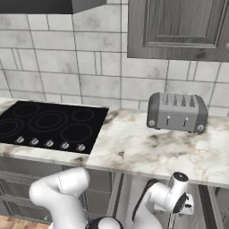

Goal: Take the tongs from the drawer on the right and place them on the dining counter next to the tray containing the hot dog.

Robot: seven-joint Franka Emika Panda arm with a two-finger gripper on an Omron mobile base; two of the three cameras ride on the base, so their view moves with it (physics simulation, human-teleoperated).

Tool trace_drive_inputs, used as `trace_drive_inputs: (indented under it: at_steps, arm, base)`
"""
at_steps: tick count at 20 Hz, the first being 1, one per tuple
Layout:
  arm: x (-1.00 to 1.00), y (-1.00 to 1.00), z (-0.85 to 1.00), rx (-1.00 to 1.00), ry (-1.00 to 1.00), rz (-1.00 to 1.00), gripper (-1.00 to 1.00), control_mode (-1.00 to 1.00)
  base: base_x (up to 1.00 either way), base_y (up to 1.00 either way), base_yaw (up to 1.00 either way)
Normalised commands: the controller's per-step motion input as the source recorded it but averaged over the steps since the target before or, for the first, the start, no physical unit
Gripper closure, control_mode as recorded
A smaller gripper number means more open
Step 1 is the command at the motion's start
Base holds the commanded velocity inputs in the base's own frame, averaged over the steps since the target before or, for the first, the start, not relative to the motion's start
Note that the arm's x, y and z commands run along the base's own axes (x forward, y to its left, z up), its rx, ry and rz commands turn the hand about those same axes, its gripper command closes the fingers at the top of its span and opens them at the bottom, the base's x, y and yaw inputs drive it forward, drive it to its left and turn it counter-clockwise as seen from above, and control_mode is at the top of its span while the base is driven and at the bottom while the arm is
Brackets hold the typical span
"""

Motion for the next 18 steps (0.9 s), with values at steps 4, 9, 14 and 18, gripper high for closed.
trace_drive_inputs:
  at_steps: [4,9,14,18]
  arm:
    - [0.21,-0.22,-0.13,0.06,0.01,0.0,-1.0,-1.0]
    - [0.14,-0.29,-0.18,0.03,0.03,0.0,-1.0,-1.0]
    - [0.03,-0.02,-0.35,0.0,0.05,0.0,-1.0,-1.0]
    - [0.0,0.0,-0.37,0.01,0.05,0.0,-1.0,-1.0]
  base:
    - [0.0,0.0,0.0]
    - [0.0,0.0,0.0]
    - [0.0,0.0,0.0]
    - [0.0,0.0,0.0]
